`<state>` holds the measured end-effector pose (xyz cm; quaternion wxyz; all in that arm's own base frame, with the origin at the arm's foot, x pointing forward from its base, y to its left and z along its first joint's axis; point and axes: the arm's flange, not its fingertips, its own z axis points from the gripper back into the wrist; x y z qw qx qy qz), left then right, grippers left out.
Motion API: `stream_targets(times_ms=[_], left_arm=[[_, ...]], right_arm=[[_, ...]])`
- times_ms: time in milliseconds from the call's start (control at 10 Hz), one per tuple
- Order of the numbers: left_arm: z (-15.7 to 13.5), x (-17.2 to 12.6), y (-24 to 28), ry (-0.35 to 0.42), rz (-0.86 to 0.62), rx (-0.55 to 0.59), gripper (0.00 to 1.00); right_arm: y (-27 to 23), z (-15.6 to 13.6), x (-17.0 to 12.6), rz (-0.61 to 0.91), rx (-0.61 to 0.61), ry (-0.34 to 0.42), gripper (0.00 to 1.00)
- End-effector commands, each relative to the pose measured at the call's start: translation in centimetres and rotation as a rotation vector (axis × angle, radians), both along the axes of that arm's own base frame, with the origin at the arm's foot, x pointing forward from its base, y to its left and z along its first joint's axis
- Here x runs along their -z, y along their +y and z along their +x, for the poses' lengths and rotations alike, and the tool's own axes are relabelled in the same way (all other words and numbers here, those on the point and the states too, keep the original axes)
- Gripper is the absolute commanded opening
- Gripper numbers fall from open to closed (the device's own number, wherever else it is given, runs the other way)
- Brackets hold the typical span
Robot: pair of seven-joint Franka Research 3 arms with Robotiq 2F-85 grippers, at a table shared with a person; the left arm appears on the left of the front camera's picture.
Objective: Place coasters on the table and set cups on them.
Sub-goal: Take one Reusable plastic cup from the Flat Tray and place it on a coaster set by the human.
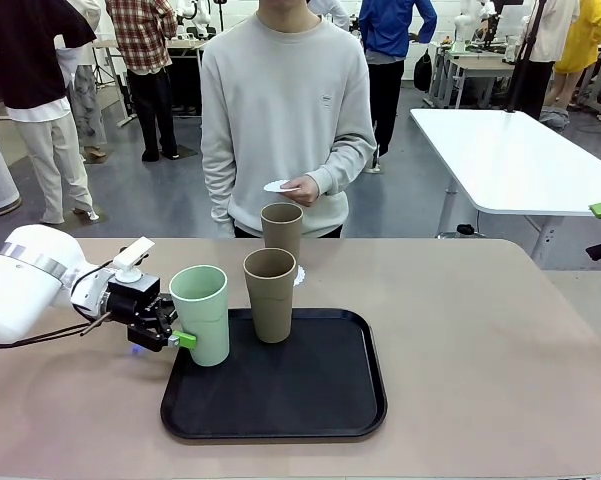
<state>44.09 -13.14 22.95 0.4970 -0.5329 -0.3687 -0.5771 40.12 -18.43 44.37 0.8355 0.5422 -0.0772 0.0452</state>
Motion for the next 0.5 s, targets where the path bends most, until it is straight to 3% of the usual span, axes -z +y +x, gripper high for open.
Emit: stream_targets(times_ms=[0, 300, 400], left_arm=[[0.43, 0.35, -1.11, -0.005, -0.03, -0.002, 1.0], [0.68, 0.77, -1.77, -0.008, -0.038, 0.019, 1.0], [0.62, 0.77, -1.59, -0.024, -0.048, 0.032, 0.4]], right_arm=[[0.06, 0.09, 0.03, 0.002, 0.004, -0.011, 1.0], [0.06, 0.09, 0.03, 0.002, 0.004, -0.011, 1.0], [0.06, 0.09, 0.03, 0.002, 0.004, -0.011, 1.0]])
